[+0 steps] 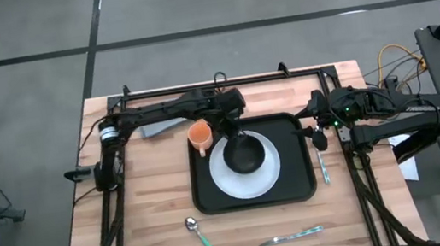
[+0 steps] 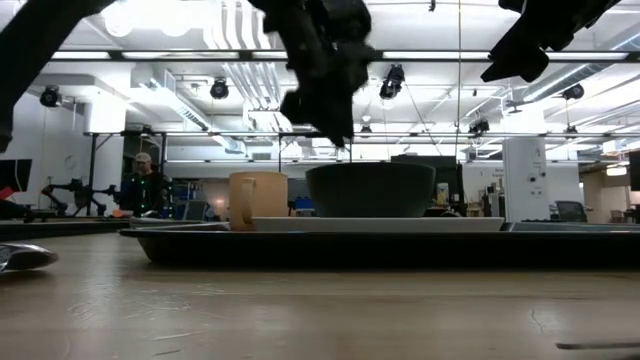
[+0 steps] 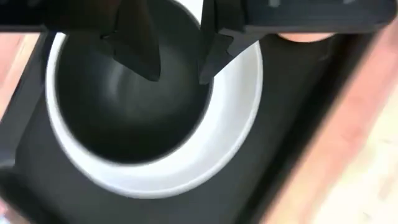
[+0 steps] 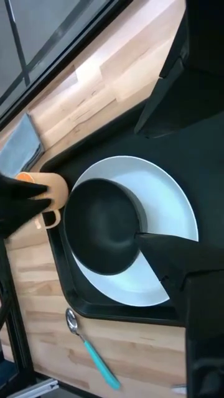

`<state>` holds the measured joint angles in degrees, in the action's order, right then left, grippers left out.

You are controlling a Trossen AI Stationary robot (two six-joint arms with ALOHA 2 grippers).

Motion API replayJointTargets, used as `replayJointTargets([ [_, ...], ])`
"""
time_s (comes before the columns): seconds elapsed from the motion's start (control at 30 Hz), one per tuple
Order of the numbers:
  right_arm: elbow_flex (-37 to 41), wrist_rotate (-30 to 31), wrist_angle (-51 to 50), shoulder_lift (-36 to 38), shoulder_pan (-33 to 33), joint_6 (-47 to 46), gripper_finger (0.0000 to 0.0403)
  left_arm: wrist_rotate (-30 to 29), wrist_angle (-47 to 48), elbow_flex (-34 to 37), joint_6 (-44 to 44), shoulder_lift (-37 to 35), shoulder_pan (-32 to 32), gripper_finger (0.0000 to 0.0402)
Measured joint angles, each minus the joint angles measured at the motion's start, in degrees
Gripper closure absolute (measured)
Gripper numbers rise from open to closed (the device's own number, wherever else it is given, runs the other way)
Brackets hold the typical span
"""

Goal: Set up tray
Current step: Put the black bowl on top of the white plate on the black tray, then put the gray napkin on the black tray to the right of the white plate

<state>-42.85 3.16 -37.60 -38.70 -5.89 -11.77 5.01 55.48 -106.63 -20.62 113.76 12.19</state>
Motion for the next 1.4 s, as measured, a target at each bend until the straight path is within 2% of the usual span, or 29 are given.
replayJointTargets([
  [0.17,0.0,-0.2,0.0,0.0,0.0,-0.3,0.0151,-5.8,1.0,-0.5,6.4,-6.3,0.2,0.0299],
  [0.3,0.0,-1.9,-0.1,0.0,0.0,-1.4,0.0152,-18.2,8.7,-0.9,10.7,-12.0,1.8,0.0299],
  [0.37,0.0,-2.0,-0.1,-0.1,0.0,-1.3,0.0152,-21.5,12.3,-1.9,11.6,-13.3,4.3,0.0298],
  [0.5,0.4,-1.0,0.0,-0.5,0.0,-1.1,0.0152,-22.0,15.2,-2.2,11.2,-13.9,10.2,0.0298],
  [0.67,1.4,3.8,1.6,-0.9,0.0,-2.0,0.0152,-22.0,15.6,-1.2,7.4,-12.6,18.1,0.0299],
  [0.93,5.5,4.3,12.0,-3.3,0.0,3.7,0.0152,-21.5,13.7,-0.9,27.7,-10.4,23.8,0.0299],
  [1.17,5.7,3.7,16.6,-7.1,0.0,10.2,0.0152,-21.5,13.0,-1.0,48.7,-10.3,24.2,0.0299],
  [1.27,5.7,3.7,16.7,-8.0,0.0,10.2,0.0152,-21.6,13.0,-0.8,58.1,-10.2,24.2,0.0299],
  [1.4,5.7,-1.6,14.8,-8.1,0.0,8.7,0.0152,-21.4,14.3,-0.5,64.0,-8.9,24.9,0.0299],
])
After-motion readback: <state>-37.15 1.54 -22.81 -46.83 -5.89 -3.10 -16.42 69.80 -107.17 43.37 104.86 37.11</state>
